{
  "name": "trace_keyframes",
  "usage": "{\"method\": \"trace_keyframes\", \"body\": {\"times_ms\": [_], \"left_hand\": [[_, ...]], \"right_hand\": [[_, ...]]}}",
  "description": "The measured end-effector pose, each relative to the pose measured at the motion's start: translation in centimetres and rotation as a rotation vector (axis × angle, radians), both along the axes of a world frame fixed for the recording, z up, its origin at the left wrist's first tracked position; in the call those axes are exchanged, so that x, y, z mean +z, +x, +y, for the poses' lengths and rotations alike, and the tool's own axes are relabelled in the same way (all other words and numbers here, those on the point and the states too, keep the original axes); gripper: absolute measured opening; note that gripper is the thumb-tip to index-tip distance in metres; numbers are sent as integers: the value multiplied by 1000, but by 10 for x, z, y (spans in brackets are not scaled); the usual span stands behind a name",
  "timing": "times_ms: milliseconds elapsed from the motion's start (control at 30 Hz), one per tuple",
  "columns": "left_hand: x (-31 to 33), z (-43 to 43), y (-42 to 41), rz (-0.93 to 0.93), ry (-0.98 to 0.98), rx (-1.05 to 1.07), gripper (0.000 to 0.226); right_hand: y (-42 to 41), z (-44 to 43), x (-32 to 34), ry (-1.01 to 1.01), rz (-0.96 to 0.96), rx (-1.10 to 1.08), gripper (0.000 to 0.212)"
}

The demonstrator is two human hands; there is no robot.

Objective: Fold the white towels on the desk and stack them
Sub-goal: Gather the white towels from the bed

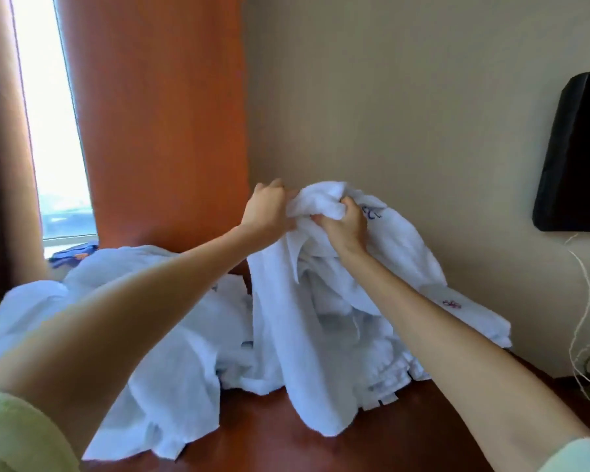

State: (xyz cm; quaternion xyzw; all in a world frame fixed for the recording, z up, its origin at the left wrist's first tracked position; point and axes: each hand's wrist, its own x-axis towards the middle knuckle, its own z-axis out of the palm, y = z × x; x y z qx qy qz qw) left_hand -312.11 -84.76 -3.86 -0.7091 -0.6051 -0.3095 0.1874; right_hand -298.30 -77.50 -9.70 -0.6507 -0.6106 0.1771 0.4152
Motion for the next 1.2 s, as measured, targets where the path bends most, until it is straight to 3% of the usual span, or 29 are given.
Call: {"method": "trace_keyframes", "body": {"times_ms": [33,67,200,267,367,467,533,633,800,1033,1200], "left_hand": [[10,-13,-21,-2,50,31,37],[19,-26,-40,0,98,65,37],[43,-81,-125,43,226,222,44],[37,-104,-170,30,240,328,44],[-5,-121,-235,-44,86,525,39],[-70,-124,-283,-286,-249,709,40],[-105,-119,-300,-449,-287,714,40],[-126,-107,-310,-559,-182,676,38],[-129,-93,-325,-627,-171,667,32],[-143,-82,-315,-576,-108,746,51],[-137,-96,-301,-549,-147,748,54]], "right_hand": [[-21,-11,7,174,349,130,39],[-46,-24,30,257,472,311,25],[-145,-69,61,406,668,616,19],[-198,-82,60,335,694,802,21],[-256,-86,23,148,577,979,33],[-290,-74,-30,345,-94,900,58],[-305,-65,-47,489,-261,883,61],[-322,-50,-46,535,-249,895,61],[-347,-20,-50,545,-242,900,57],[-354,0,-71,616,-6,928,68],[-337,-8,-62,413,-110,1040,57]]}}
